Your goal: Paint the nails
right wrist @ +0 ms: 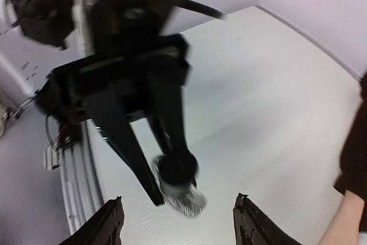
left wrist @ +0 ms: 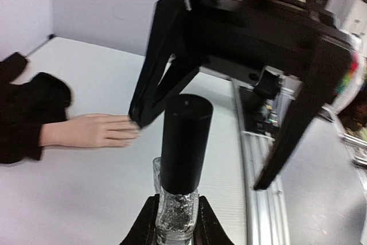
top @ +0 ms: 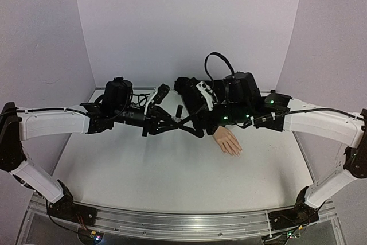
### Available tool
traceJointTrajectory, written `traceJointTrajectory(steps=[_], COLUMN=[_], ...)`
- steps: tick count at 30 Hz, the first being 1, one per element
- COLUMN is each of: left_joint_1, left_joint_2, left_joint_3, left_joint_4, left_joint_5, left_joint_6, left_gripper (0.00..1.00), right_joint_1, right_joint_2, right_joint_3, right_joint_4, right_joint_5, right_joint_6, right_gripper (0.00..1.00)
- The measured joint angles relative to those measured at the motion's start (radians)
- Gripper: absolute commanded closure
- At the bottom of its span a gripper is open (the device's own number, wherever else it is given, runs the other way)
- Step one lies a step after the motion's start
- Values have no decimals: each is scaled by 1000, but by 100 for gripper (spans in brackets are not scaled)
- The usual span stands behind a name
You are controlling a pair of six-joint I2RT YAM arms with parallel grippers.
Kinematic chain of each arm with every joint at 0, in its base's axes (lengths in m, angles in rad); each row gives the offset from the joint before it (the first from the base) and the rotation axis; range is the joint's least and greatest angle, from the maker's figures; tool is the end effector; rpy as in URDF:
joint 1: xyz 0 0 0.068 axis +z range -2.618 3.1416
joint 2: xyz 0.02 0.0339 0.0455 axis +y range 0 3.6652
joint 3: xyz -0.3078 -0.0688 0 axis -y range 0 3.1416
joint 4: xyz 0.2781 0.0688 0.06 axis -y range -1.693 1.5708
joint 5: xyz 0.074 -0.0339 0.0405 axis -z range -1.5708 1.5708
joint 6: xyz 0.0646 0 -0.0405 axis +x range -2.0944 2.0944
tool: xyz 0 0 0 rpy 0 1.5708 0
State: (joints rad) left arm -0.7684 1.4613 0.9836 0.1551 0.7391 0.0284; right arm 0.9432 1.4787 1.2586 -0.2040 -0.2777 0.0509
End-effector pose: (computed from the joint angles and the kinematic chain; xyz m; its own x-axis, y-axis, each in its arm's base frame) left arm 0.2404 -0.2929 0.3063 -0.2002 0.2227 -0.9541 0.9791 0.0811 -0.1865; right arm 0.2207 0.3344 0.3618 -0.2884 -0.3142 -0.9045 -0.9117 0.3789 0.1590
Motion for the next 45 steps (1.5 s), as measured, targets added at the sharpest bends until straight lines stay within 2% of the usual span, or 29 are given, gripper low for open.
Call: traceJointTrajectory(steps=[4, 7, 10, 14, 16, 22, 25, 28, 38, 45], left_joint_1=[2, -8, -44, -113, -138, -149, -147, -147, -146, -148], left_joint_2=[-2, -1, 12, 58, 79, 96, 96, 96, 96, 96], left_joint_3=[0, 0, 6, 34, 46, 58, 58, 58, 58, 58], left_joint_4=[27, 39, 53, 64, 64, 73, 83, 83, 83, 82], left_joint_5=[-242, -386, -515, -647, -687, -743, -751, -751, -745, -723], left_joint_6=[-3, -2, 4, 28, 35, 43, 42, 42, 42, 42], left_gripper=[100, 100, 100, 100, 100, 100, 100, 100, 100, 100], right_joint_1=[-2, -7, -8, -5, -3, 4, 10, 11, 11, 11], right_joint_2=[-28, -35, -12, 77, 114, 179, 193, 210, 238, 239], right_joint_3=[0, 9, 66, 203, 242, 271, 274, 286, 318, 321], right_joint_4=[-3, -10, -51, -62, -65, -91, -103, -105, -112, -118], right_joint_5=[242, 334, 348, 336, 331, 313, 301, 292, 304, 358], right_joint_6=[77, 137, 231, 334, 361, 401, 412, 412, 402, 395], right_gripper=[2, 3, 14, 22, 29, 60, 71, 71, 61, 65])
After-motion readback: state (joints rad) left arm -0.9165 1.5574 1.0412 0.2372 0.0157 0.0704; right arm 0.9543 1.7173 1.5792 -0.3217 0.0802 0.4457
